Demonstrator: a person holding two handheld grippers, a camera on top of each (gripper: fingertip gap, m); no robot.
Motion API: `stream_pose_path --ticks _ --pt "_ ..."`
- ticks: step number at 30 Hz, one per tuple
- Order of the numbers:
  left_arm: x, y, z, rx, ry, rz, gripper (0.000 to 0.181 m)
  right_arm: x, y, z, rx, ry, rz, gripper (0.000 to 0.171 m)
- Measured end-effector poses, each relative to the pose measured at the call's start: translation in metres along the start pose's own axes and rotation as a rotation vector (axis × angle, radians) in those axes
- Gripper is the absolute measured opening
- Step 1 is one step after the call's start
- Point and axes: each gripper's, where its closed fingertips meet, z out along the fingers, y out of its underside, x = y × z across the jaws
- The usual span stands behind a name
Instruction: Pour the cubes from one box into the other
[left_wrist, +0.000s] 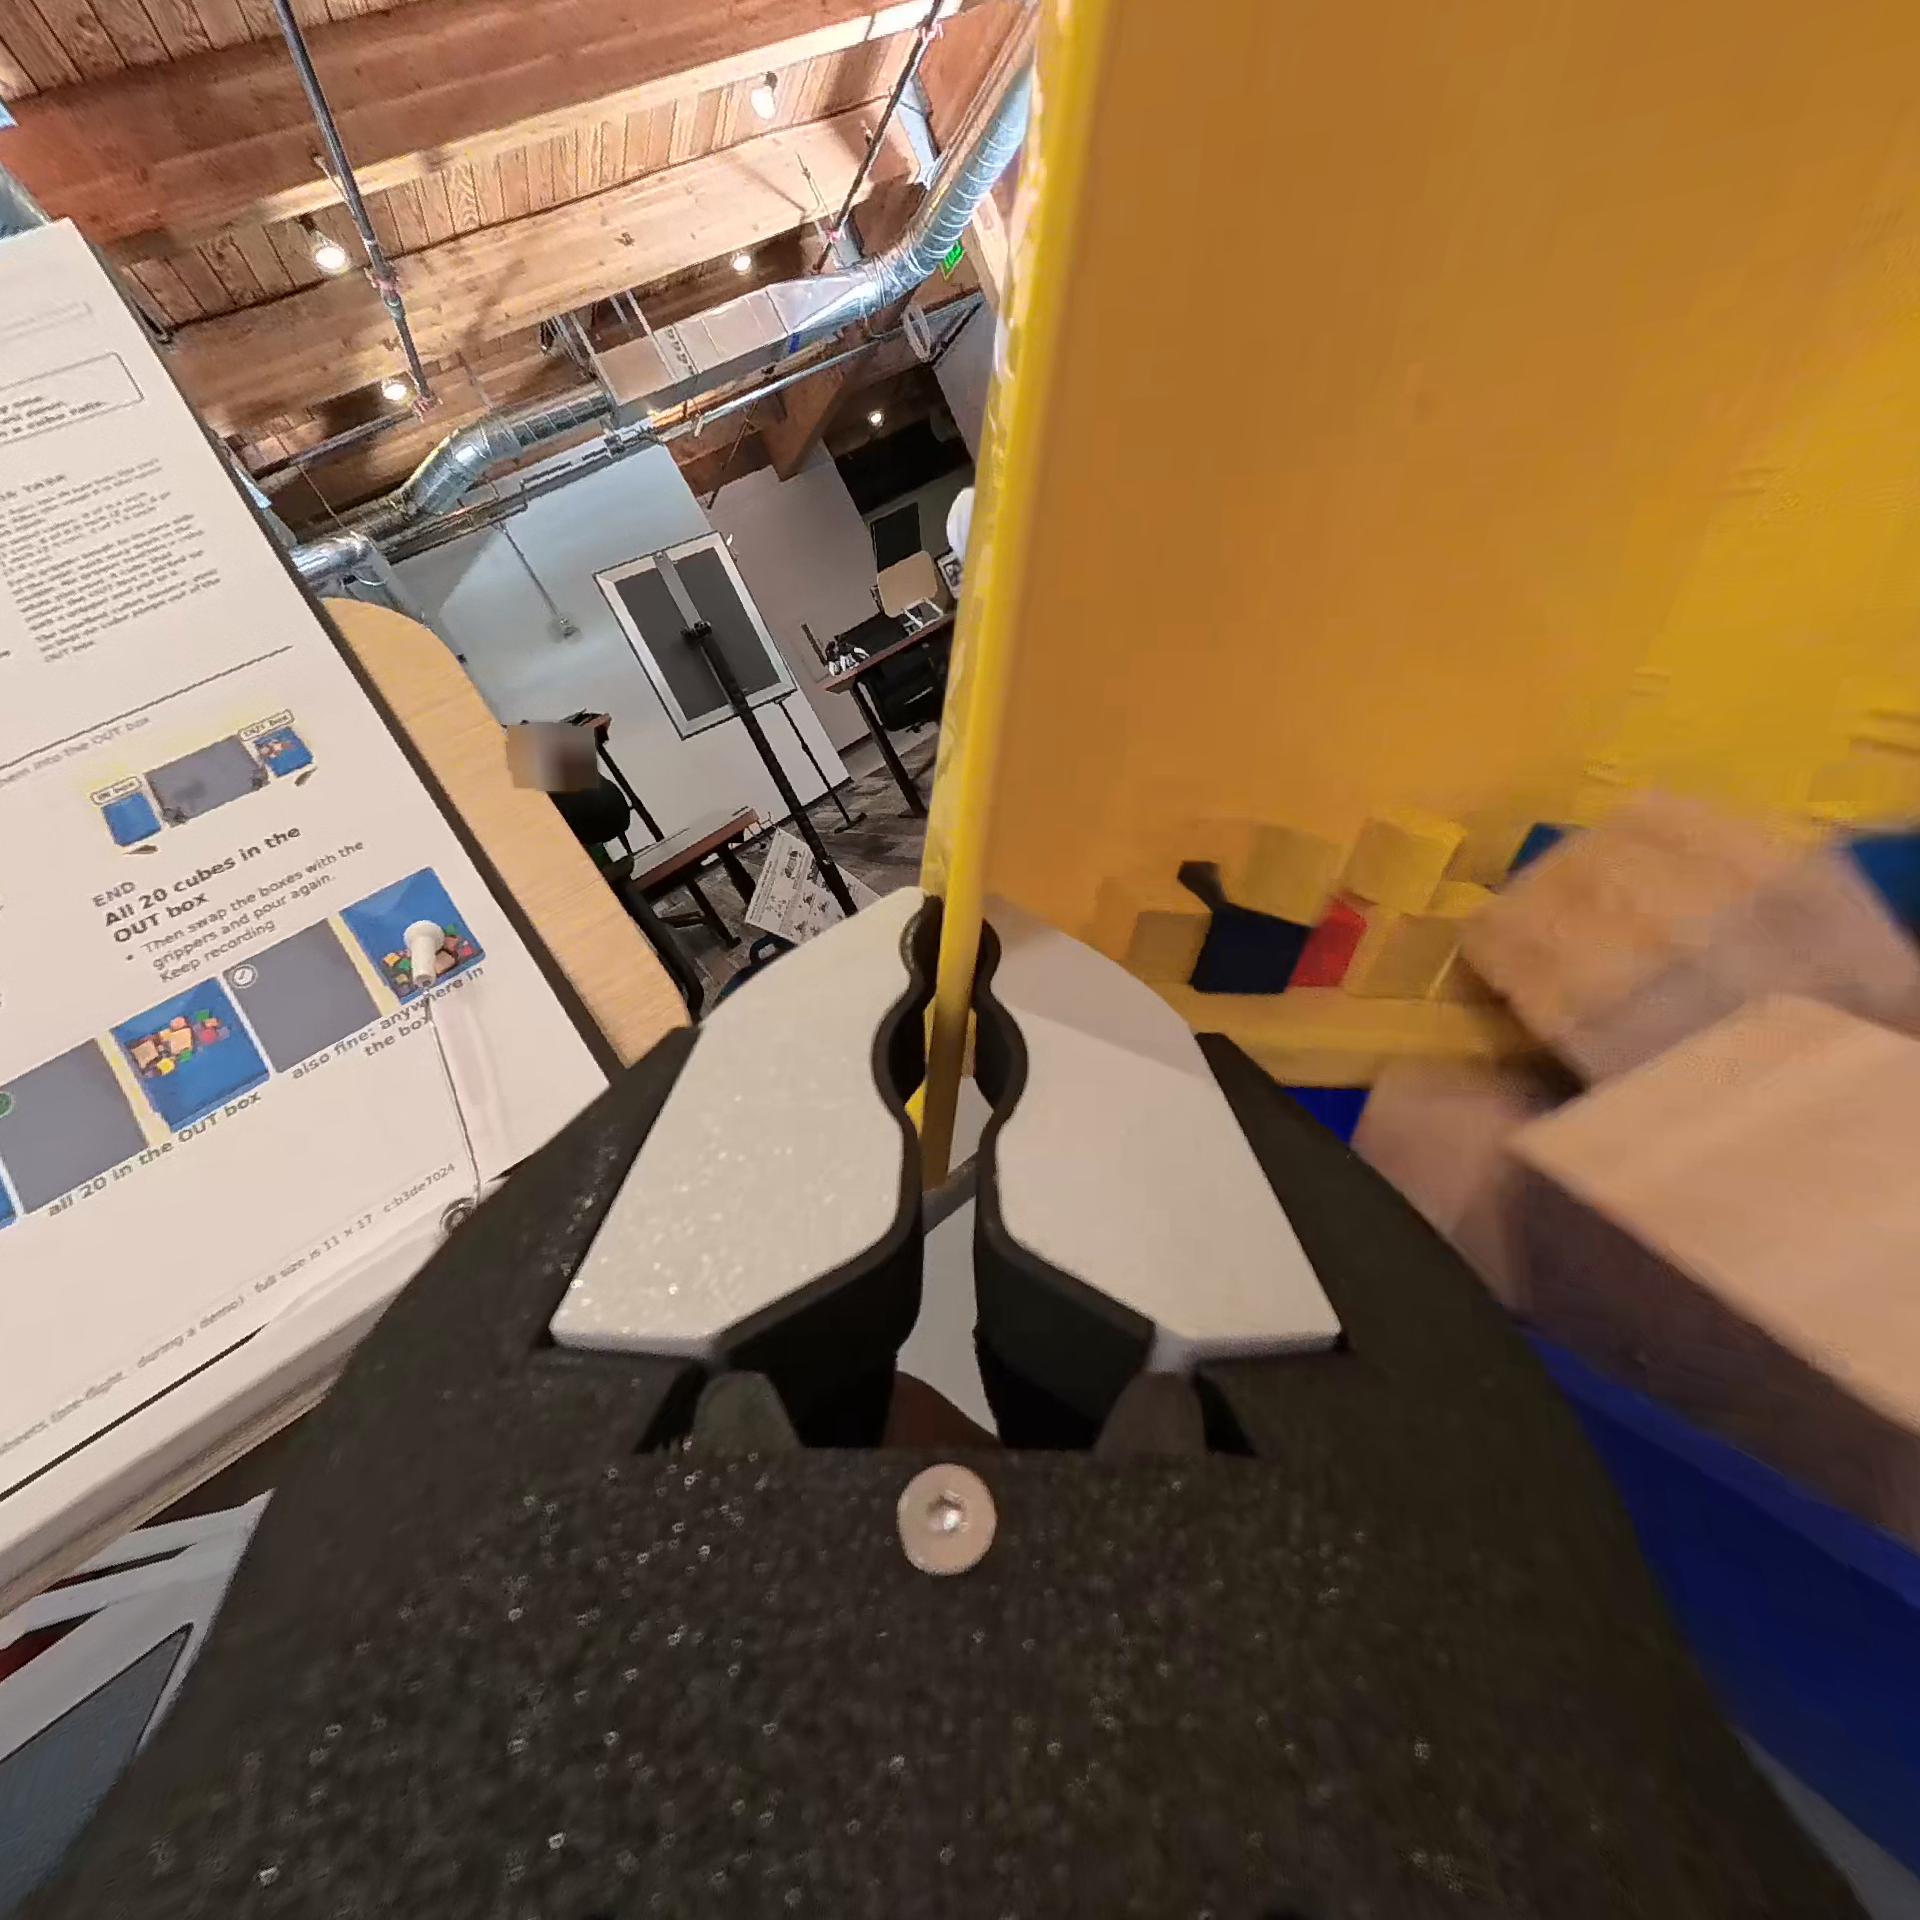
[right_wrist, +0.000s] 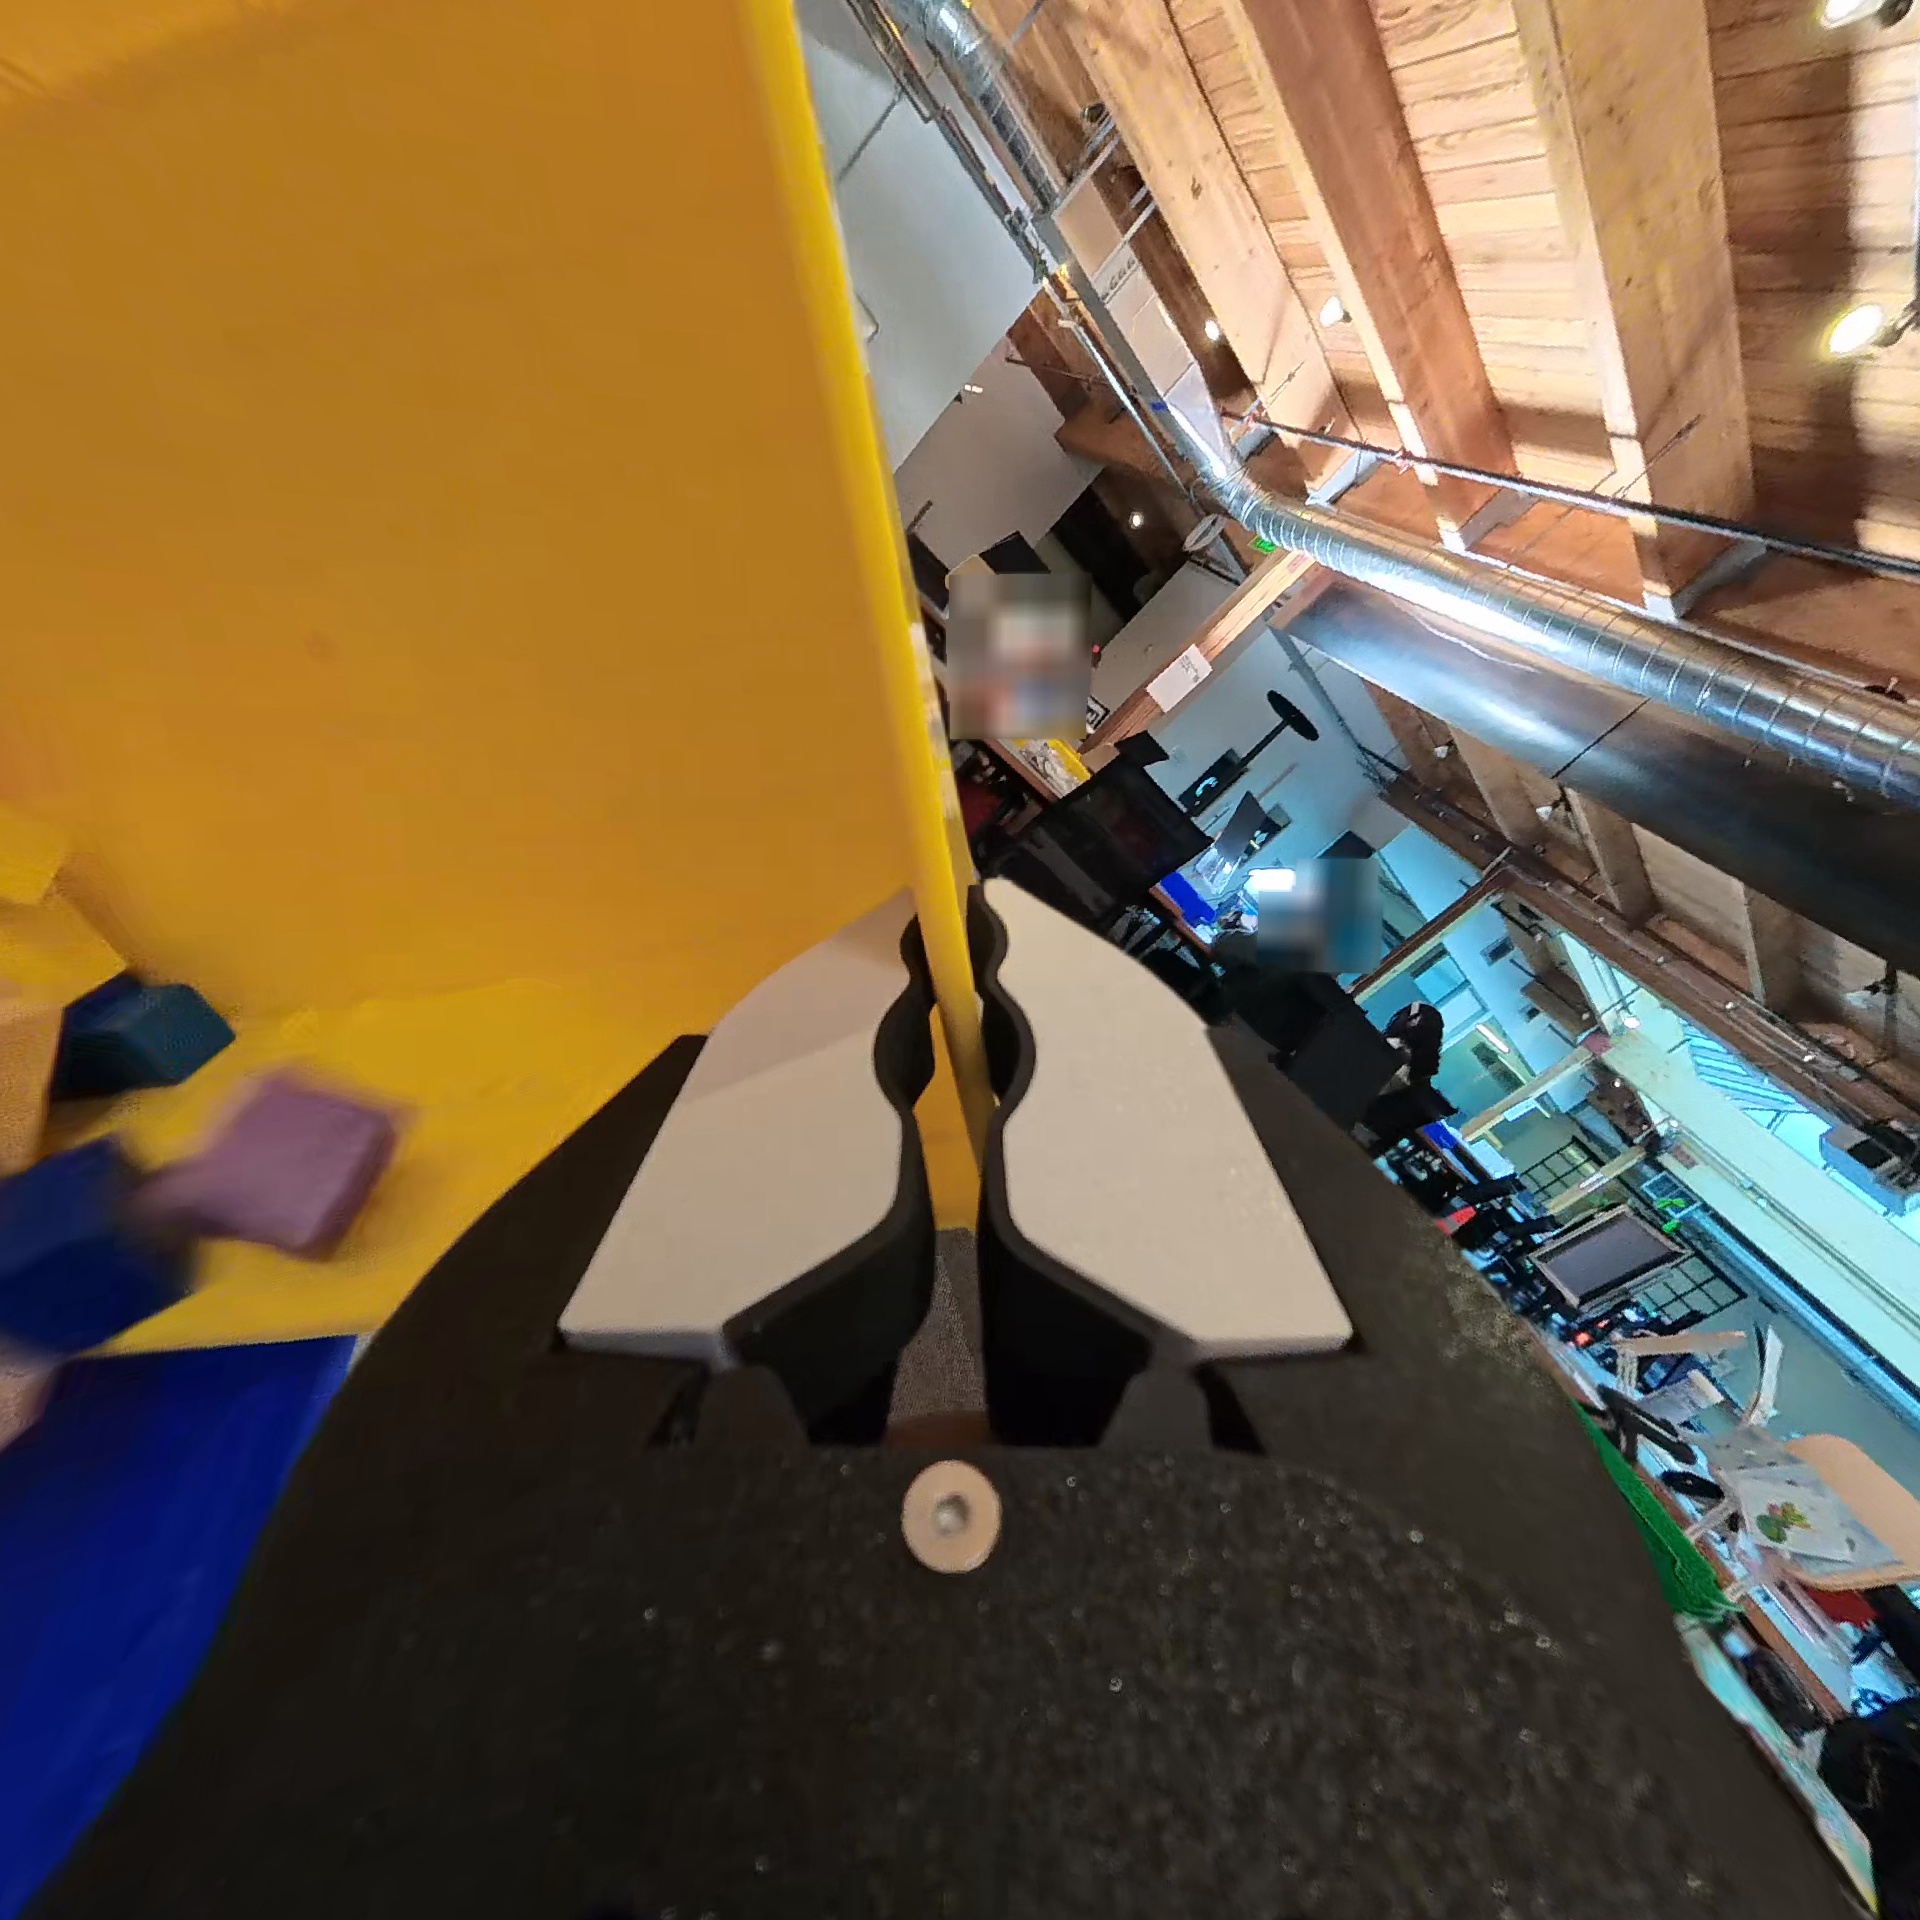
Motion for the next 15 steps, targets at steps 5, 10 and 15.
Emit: stream_pose_path --ticks 5,10,15 --pt "0.0 -0.002 0.002 -0.002 -0.002 0.001 0.003 0.004 -0.004 0.001 0.004 0.006 -0.021 0.004" --pt "-0.004 -0.014 0.005 0.028 -0.028 -0.019 0.004 0.015 -0.014 -0.001 0.047 0.044 -0.034 0.004" --pt "-0.007 -0.042 0.01 0.092 -0.07 -0.001 0.003 0.042 -0.032 -0.012 0.126 0.14 -0.055 0.004"
